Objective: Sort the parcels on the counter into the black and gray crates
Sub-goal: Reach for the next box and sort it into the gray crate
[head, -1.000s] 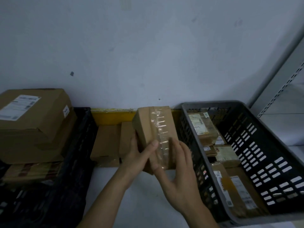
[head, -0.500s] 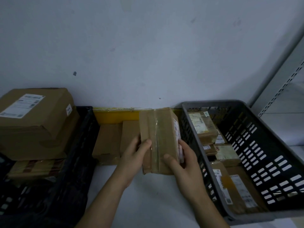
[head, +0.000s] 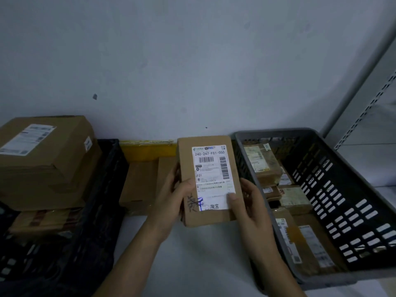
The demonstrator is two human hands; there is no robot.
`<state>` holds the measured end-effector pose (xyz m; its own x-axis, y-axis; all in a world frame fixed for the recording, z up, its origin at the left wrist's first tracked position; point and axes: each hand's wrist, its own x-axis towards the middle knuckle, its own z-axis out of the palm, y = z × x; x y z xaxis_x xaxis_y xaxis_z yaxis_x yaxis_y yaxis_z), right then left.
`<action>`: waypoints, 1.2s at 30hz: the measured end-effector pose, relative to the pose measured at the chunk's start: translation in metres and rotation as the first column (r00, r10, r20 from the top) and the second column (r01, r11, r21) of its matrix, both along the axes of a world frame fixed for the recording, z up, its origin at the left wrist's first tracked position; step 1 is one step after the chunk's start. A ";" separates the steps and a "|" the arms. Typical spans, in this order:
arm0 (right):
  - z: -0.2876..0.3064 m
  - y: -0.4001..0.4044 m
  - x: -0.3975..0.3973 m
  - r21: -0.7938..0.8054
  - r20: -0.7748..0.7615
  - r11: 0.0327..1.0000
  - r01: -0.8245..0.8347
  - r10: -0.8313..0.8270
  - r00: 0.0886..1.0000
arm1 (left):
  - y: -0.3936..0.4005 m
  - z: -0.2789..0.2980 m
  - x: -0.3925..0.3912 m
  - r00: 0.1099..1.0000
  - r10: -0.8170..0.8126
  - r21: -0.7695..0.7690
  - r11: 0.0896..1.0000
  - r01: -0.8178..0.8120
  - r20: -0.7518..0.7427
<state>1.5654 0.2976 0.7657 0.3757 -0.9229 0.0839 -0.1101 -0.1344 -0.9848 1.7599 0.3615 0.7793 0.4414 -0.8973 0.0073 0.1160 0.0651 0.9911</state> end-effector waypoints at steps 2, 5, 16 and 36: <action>0.004 -0.005 -0.004 0.053 0.024 0.987 -0.150 0.149 0.989 | -0.001 -0.003 -0.001 0.999 -0.029 -0.003 1.000 0.029 -0.022; 0.011 -0.007 -0.011 0.065 -0.024 0.973 -0.223 0.225 0.974 | -0.007 -0.006 -0.007 0.996 -0.061 0.017 0.998 0.062 -0.065; 0.033 -0.037 -0.094 0.082 -0.155 0.997 -0.008 0.020 0.988 | -0.067 -0.008 -0.062 0.935 -0.293 0.070 0.956 0.284 0.201; -0.033 -0.317 -0.201 -0.045 -0.535 0.997 0.067 -0.080 0.841 | -0.203 -0.074 -0.156 0.288 -0.268 0.353 0.885 -0.304 0.919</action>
<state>1.3646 -0.0190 0.7322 0.2992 -0.9500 -0.0889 -0.6301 -0.1267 -0.7661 1.6038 0.1588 0.7056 0.3935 -0.9148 0.0904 -0.8864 -0.3516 0.3011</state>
